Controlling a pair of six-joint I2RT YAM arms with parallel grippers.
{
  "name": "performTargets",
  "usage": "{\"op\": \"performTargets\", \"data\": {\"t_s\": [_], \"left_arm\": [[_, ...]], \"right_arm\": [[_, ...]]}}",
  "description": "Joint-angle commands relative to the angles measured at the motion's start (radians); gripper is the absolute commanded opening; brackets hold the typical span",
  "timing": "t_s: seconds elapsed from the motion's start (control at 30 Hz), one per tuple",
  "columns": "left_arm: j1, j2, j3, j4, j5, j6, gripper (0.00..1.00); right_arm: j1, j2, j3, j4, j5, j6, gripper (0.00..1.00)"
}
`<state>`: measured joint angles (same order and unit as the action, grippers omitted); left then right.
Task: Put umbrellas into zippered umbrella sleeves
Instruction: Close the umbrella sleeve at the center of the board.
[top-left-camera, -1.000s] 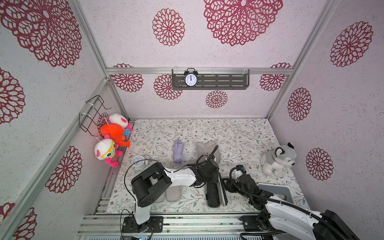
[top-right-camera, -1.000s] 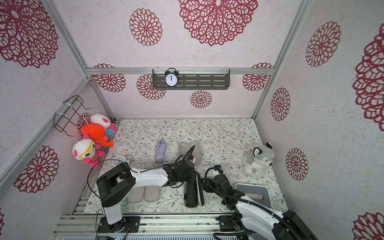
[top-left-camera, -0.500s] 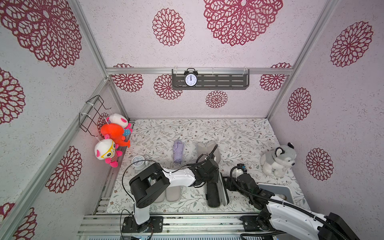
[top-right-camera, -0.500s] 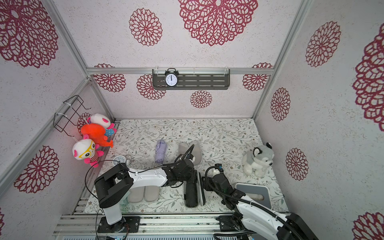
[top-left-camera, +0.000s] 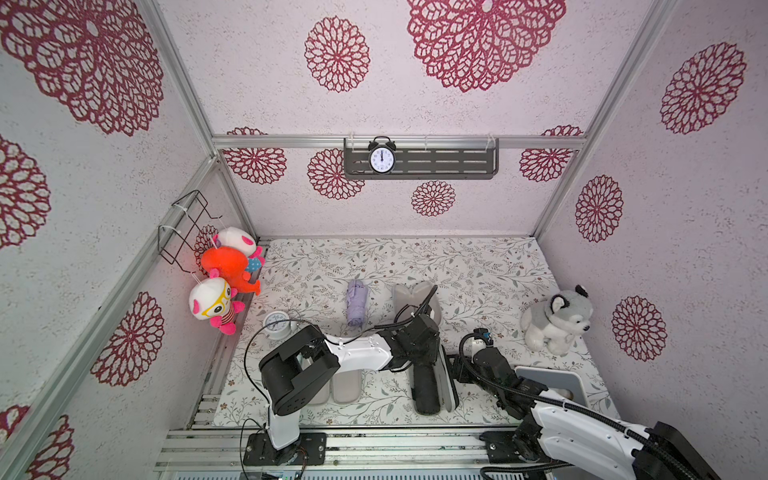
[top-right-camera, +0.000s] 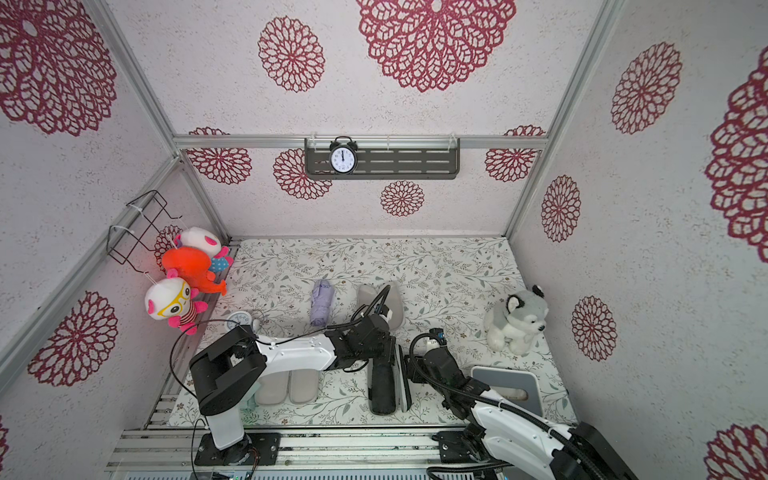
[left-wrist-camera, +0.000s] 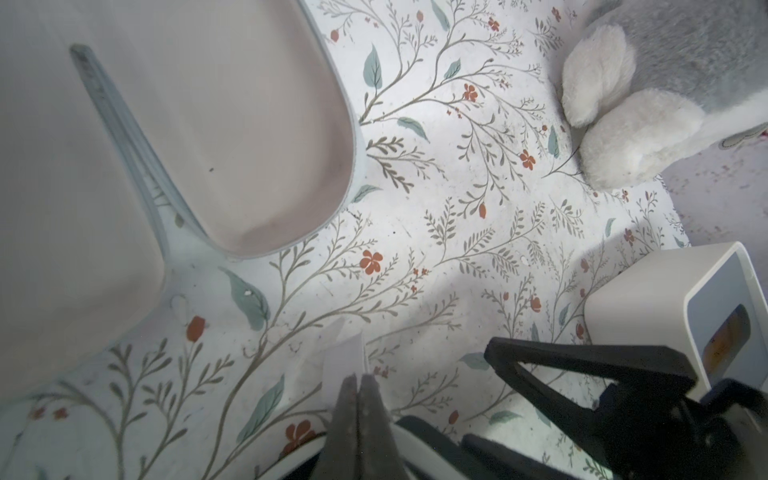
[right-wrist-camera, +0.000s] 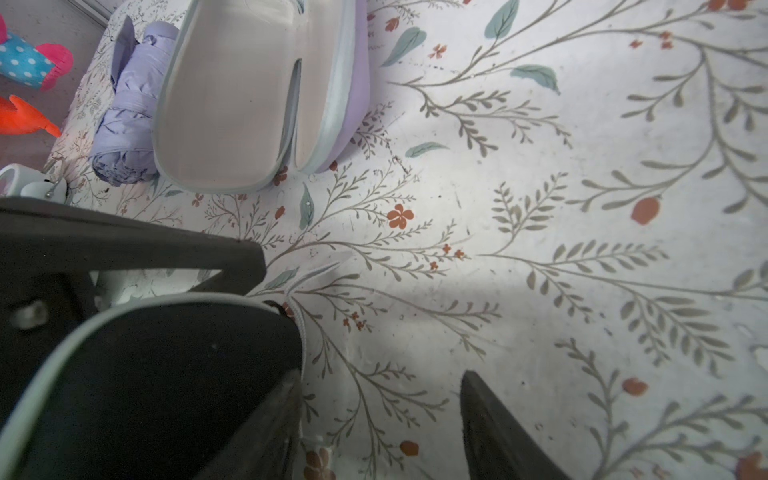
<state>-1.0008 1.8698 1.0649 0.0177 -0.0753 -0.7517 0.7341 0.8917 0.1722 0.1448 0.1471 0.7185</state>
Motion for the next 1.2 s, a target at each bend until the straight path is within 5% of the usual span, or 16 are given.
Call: {"op": "performTargets", "data": {"t_s": [0.0,0.53,1.17], "left_arm": [[0.024,0.036,0.032,-0.025,-0.018,0.034,0.00],[0.001,0.015,-0.016,0.025,0.084,-0.021,0.00],[-0.029,-0.032,-0.079,0.051,0.049,-0.026,0.00]], "right_arm": [[0.007,-0.027,0.010,-0.015,0.035,0.009,0.62],[0.007,-0.025,0.000,0.007,0.027,0.012,0.62],[0.010,0.073,0.013,0.065,0.017,0.033,0.62]]}}
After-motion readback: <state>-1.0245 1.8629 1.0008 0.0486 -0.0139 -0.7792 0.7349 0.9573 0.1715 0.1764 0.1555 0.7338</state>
